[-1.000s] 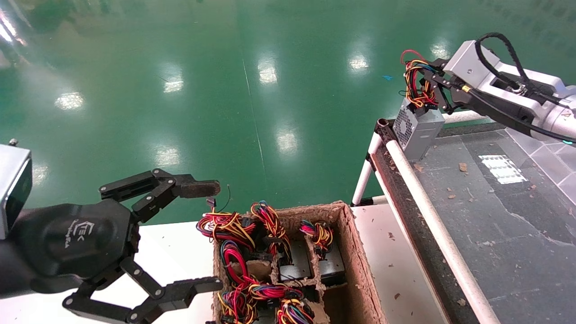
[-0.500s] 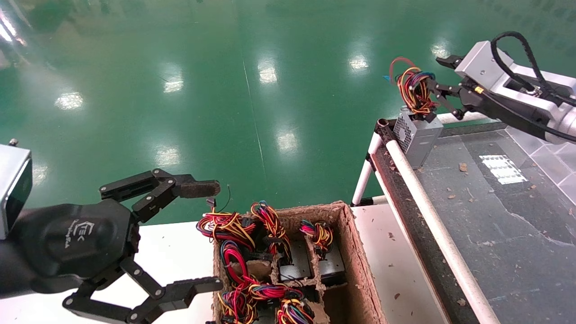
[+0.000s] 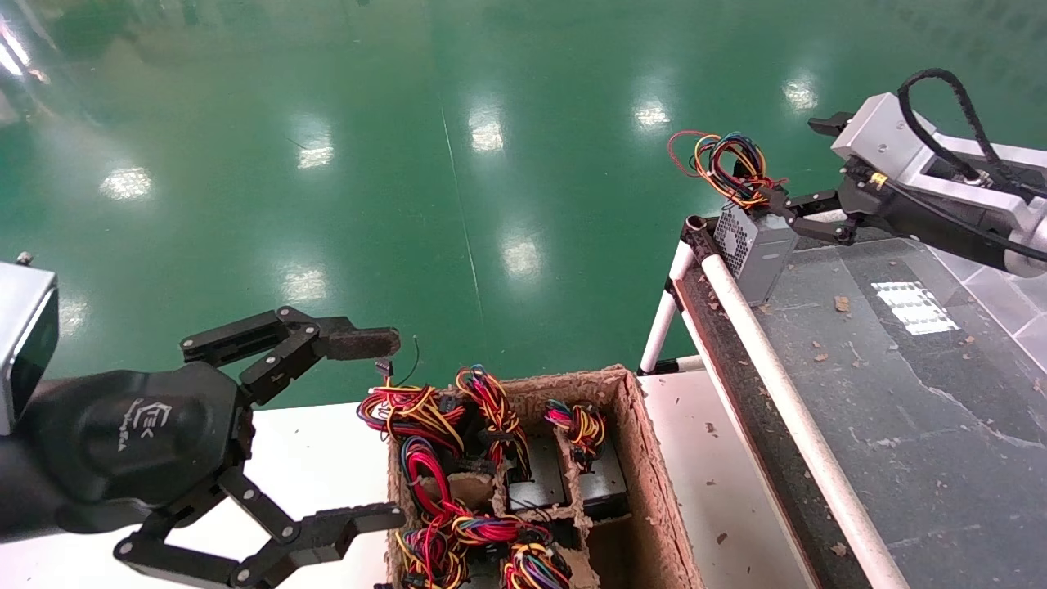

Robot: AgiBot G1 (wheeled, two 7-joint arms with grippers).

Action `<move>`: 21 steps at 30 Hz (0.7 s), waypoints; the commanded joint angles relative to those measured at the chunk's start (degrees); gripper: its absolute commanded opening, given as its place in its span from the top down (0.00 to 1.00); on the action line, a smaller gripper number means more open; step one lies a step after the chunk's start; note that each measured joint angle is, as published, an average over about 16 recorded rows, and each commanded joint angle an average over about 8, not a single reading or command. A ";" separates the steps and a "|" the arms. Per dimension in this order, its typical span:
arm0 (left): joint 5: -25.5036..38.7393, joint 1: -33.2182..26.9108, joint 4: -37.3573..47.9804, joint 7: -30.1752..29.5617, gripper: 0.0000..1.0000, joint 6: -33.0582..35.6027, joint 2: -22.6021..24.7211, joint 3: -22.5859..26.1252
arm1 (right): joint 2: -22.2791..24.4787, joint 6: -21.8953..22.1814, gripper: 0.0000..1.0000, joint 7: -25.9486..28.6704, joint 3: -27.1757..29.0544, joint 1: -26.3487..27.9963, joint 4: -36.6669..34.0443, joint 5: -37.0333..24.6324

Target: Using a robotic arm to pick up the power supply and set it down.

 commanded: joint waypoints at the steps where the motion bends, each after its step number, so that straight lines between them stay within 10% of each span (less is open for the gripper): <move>1: 0.00 0.00 0.00 0.00 0.00 0.00 0.00 0.00 | 0.28 -0.53 0.00 0.70 0.16 0.24 0.02 0.47; 21: -0.02 0.00 0.03 0.01 0.00 -0.01 -0.01 0.01 | 3.40 -8.83 0.00 1.83 3.37 -4.98 4.28 13.28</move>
